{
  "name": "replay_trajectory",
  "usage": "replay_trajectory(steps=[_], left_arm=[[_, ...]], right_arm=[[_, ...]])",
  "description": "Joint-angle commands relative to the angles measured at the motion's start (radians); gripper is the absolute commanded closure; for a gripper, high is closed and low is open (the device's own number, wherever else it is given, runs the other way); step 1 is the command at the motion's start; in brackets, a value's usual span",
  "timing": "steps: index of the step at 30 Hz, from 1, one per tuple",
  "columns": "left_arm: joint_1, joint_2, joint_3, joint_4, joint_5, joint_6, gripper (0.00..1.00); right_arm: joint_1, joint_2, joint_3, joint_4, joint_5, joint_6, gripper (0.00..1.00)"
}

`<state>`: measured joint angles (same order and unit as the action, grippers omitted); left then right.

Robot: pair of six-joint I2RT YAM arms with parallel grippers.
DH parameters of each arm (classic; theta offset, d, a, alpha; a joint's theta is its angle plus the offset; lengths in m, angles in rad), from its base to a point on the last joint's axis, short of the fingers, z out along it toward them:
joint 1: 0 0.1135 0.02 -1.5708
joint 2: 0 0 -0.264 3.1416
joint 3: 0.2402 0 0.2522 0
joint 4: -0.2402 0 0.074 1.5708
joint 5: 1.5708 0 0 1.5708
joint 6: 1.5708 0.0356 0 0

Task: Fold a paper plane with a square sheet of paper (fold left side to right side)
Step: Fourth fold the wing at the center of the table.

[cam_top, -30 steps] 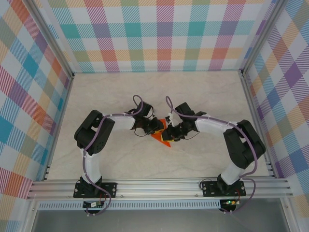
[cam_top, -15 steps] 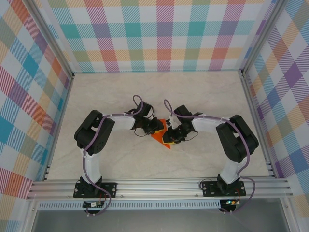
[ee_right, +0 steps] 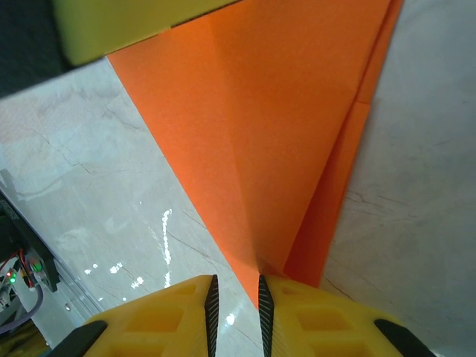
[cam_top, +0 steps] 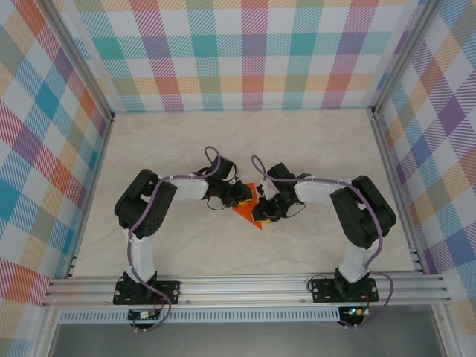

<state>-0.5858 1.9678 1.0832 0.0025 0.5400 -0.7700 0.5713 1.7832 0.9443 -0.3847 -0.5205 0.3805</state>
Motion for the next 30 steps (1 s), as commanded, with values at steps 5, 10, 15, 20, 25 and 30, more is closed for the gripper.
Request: replay_trajectory(steps=[5,10,15,20,25,30], left_arm=[[0.000,0.031,-0.019,-0.088,-0.051,0.005,0.78],[0.000,0.032,-0.019,-0.086,-0.049,0.006,0.78],[0.000,0.031,-0.019,-0.084,-0.049,0.003,0.78],[0.001,0.028,-0.011,-0.084,-0.046,0.002,0.78],[0.000,0.026,-0.009,-0.088,-0.046,0.004,0.78],[0.001,0.028,-0.008,-0.091,-0.046,0.005,0.78]], right_arm=[[-0.002,-0.004,0.004,-0.066,0.056,-0.027,0.76],[-0.002,-0.034,0.011,-0.077,0.053,-0.033,0.76],[-0.001,-0.135,0.025,-0.128,0.117,-0.051,0.71],[0.000,-0.137,0.026,-0.145,0.120,-0.043,0.63],[0.009,-0.094,0.039,-0.090,0.073,-0.004,0.64],[0.039,-0.113,0.076,-0.102,0.100,-0.029,0.70]])
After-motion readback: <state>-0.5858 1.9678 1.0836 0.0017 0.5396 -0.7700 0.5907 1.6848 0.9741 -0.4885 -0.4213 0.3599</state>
